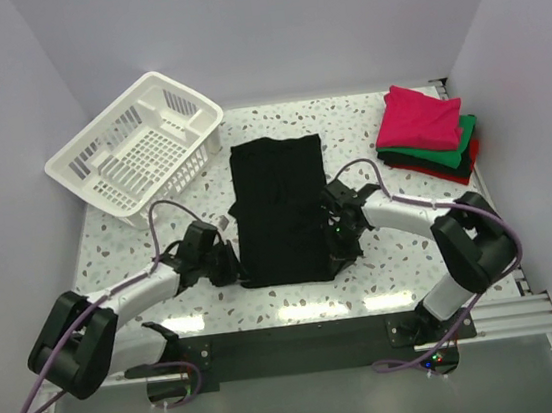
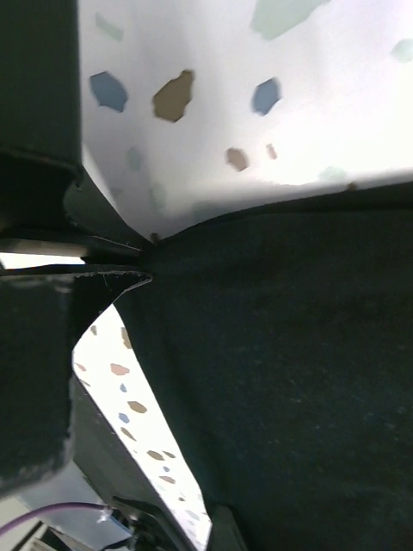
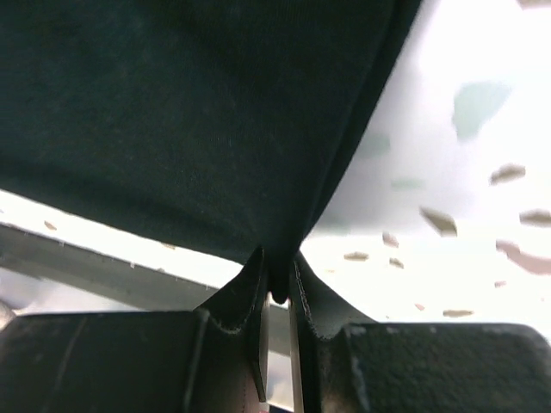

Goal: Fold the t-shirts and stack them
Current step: Fold the tshirt

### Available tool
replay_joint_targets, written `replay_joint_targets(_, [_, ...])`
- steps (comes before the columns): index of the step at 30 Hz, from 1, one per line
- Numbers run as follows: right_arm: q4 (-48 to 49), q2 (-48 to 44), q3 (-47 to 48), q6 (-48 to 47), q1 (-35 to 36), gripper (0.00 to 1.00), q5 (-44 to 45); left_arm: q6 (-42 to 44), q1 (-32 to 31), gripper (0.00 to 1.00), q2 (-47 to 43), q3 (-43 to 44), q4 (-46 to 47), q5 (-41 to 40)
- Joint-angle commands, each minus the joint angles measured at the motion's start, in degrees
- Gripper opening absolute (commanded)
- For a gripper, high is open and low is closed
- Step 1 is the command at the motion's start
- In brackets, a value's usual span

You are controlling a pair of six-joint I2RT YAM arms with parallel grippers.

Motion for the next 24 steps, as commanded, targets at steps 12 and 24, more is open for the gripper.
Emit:
replay_joint_targets(12, [-19.0, -17.8, -0.4, -1.2, 0.2, 0.0, -1.0, 1.7, -2.4, 0.0, -12.2, 6.4, -22.6, 3.3])
replay_joint_targets(24, [-30.3, -30.6, 8.5, 5.6, 0.4, 0.0, 3.2, -5.2, -5.8, 0.0, -19.5, 19.0, -30.9, 1.1])
